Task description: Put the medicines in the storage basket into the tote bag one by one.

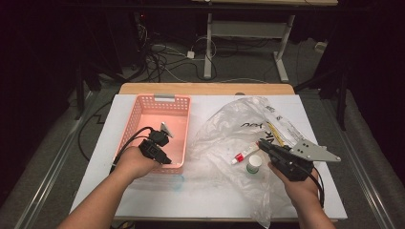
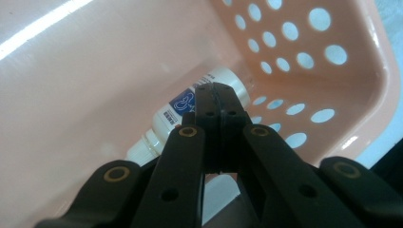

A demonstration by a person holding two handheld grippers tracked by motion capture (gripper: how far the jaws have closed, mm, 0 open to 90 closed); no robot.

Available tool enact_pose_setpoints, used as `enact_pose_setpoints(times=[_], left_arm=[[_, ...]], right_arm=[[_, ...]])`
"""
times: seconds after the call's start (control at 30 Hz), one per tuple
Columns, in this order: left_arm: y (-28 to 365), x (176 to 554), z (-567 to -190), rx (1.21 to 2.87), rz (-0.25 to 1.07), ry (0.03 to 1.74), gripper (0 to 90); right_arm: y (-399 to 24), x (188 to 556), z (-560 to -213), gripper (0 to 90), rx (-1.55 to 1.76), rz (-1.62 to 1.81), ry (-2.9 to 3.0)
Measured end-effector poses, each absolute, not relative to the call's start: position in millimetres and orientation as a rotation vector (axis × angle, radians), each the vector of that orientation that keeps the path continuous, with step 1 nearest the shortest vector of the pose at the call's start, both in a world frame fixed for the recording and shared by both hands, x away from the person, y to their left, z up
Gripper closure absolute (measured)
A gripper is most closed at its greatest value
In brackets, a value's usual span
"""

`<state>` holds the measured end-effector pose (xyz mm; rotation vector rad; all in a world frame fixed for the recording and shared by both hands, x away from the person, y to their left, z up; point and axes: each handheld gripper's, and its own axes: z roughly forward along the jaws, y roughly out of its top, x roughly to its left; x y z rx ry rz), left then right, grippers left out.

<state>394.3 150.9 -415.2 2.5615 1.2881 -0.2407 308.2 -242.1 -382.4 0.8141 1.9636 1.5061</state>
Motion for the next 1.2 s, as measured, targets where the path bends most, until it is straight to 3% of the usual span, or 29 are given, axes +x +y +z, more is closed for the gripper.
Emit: enact_pose_setpoints(times=[0.17, 0.3, 0.4, 0.47, 0.73, 0.9, 1.0, 1.2], left_arm=[[149, 400, -414, 2.563, -0.217, 1.305, 88.3], [149, 412, -413, 2.554, -0.04, 1.329, 87.9], [157, 420, -407, 2.443, -0.008, 1.359, 87.9], [160, 420, -406, 2.42, -0.087, 1.343, 88.1], [149, 398, -410, 2.591, -0.28, 1.234, 88.3], [148, 402, -418, 2.618, -0.325, 1.245, 88.3], [149, 408, -416, 2.585, -0.276, 1.261, 88.2], [158, 419, -406, 2.471, -0.04, 1.324, 88.1]], right_arm=[[-241, 308, -383, 90.0, 0.809, 1.505, 1.968], [-241, 308, -383, 90.0, 0.81, 1.505, 1.968], [-242, 308, -382, 90.0, 0.812, 1.505, 1.968], [-242, 308, -383, 90.0, 0.816, 1.506, 1.964], [-242, 308, -383, 90.0, 0.813, 1.502, 1.966], [-240, 308, -383, 90.0, 0.806, 1.501, 1.971], [-240, 308, -383, 90.0, 0.807, 1.5, 1.969], [-242, 308, -383, 90.0, 0.815, 1.499, 1.97]])
